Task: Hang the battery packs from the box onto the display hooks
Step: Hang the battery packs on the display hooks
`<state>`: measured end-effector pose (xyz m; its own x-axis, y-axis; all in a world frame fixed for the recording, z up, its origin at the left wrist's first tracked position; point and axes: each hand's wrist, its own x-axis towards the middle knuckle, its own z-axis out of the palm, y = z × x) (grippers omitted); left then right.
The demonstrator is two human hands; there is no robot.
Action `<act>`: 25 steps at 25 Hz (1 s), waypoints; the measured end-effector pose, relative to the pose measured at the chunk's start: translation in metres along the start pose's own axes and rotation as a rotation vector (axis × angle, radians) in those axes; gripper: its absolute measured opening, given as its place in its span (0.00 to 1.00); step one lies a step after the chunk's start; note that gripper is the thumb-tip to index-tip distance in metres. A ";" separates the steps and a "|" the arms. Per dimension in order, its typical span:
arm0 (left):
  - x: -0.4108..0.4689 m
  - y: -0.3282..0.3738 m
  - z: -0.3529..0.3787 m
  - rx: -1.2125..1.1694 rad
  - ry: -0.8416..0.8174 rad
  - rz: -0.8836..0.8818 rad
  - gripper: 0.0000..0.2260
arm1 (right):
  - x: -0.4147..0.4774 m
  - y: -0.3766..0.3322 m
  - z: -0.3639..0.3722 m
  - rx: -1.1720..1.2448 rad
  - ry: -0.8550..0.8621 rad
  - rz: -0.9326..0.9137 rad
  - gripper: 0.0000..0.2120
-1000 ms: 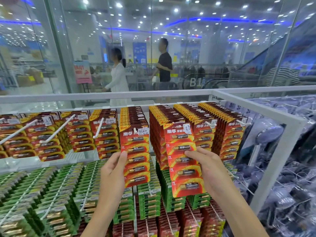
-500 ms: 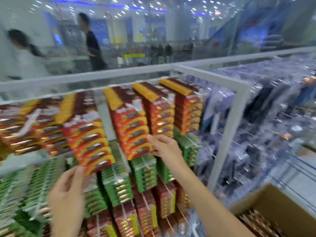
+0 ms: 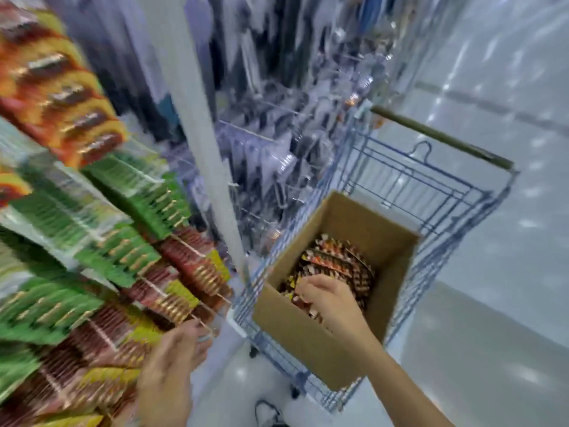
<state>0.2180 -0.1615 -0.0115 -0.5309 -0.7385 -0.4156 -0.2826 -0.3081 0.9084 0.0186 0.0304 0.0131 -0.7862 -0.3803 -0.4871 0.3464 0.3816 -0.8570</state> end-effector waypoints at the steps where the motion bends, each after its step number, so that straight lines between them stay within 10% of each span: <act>1: -0.004 0.003 0.033 0.045 -0.066 0.049 0.07 | 0.007 0.015 -0.020 -0.005 0.067 0.045 0.06; 8: 0.063 -0.039 0.203 0.479 -0.479 -0.045 0.05 | 0.042 0.099 -0.094 -0.138 0.287 0.332 0.05; 25: 0.148 -0.148 0.355 1.144 -0.468 -0.316 0.25 | 0.044 0.130 -0.077 -0.168 0.221 0.391 0.09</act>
<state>-0.1019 -0.0122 -0.2237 -0.4790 -0.3750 -0.7937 -0.8479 0.4316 0.3078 -0.0108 0.1277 -0.1066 -0.7098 0.0005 -0.7044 0.5647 0.5980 -0.5687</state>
